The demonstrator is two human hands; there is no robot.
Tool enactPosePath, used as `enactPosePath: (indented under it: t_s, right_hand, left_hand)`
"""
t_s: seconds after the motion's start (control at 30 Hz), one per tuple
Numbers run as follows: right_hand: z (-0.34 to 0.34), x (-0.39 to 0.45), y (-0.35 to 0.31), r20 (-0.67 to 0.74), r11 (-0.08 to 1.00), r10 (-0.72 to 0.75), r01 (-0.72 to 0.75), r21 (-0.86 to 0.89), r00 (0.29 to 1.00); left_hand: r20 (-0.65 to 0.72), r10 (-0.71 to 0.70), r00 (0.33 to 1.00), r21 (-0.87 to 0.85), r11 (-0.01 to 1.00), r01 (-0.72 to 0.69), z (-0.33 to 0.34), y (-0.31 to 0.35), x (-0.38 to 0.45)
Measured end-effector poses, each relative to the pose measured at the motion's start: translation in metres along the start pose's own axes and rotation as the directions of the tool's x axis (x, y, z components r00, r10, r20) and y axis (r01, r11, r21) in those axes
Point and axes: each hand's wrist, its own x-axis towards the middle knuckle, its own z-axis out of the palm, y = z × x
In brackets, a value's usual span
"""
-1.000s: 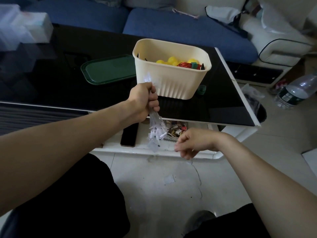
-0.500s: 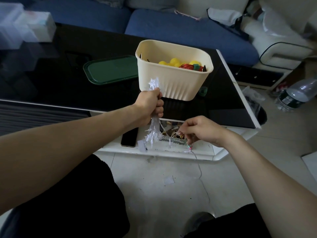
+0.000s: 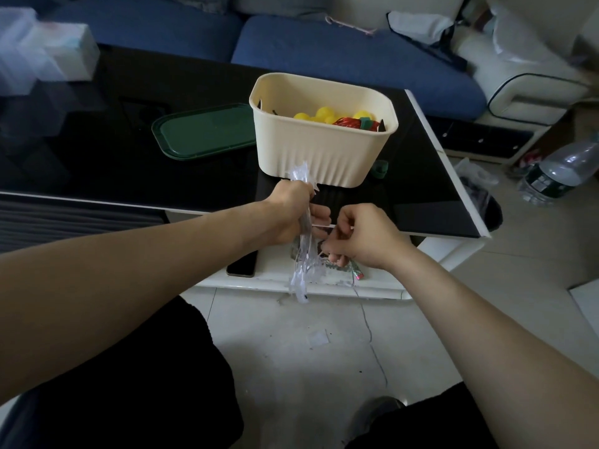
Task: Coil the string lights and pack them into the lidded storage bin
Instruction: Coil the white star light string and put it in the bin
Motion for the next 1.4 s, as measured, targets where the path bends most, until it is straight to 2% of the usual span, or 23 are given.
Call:
enactPosePath:
  t_s: [0.1,0.17,0.33,0.4,0.5,0.63,0.77,0.83,1.0,1.1,1.23,1.4]
  right_hand:
    - [0.002,0.0,-0.004,-0.05,0.994,-0.067,0.063,-0.086,0.996]
    - [0.003,0.001,-0.005,-0.031,0.989,-0.089,0.085,-0.121,0.996]
    - [0.003,0.002,0.0,0.136,0.997,-0.056,0.049,0.055,0.989]
    - [0.001,0.002,0.001,0.171,0.995,-0.04,0.024,0.1,0.985]
    - [-0.002,-0.001,-0.001,0.195,0.99,-0.042,0.014,0.142,0.98]
    - [-0.009,-0.002,0.001,0.185,0.997,-0.007,-0.009,0.082,0.983]
    - [-0.015,0.001,0.012,0.143,0.997,0.068,-0.073,0.029,0.987]
    - [-0.015,0.003,0.017,0.164,0.996,0.08,-0.084,0.017,0.983]
    - [-0.007,0.004,0.03,0.287,0.969,0.222,-0.18,-0.167,0.932]
    - [-0.007,0.002,0.025,0.316,0.972,0.234,-0.225,-0.065,0.92]
    - [-0.014,0.001,0.022,0.282,0.969,0.215,-0.241,0.059,0.935]
    - [-0.025,0.002,0.021,0.079,0.914,0.233,-0.246,0.324,0.969]
  left_hand:
    - [0.05,-0.07,0.996,0.074,0.995,0.066,0.001,-0.005,0.0]
    - [0.079,-0.113,0.99,0.13,0.986,0.103,0.002,-0.007,-0.001]
    - [0.284,-0.269,0.92,0.328,0.929,0.17,0.002,-0.011,-0.01]
    - [0.301,-0.285,0.91,0.413,0.899,0.145,0.001,-0.01,-0.013]
    - [0.254,-0.233,0.939,0.48,0.873,0.087,0.0,-0.01,-0.013]
    - [0.144,-0.115,0.983,0.418,0.907,0.045,0.0,-0.007,-0.009]
    - [0.091,-0.016,0.996,0.244,0.97,-0.007,-0.004,0.001,-0.009]
    - [0.073,0.034,0.997,0.15,0.988,-0.045,-0.005,0.004,-0.011]
    - [0.057,0.114,0.992,0.025,0.993,-0.116,-0.005,0.009,-0.014]
    - [0.065,0.135,0.989,0.028,0.99,-0.137,-0.006,0.011,-0.015]
    - [0.071,0.132,0.989,0.025,0.991,-0.134,-0.006,0.009,-0.014]
    - [0.087,0.119,0.989,0.059,0.991,-0.124,-0.005,0.006,-0.012]
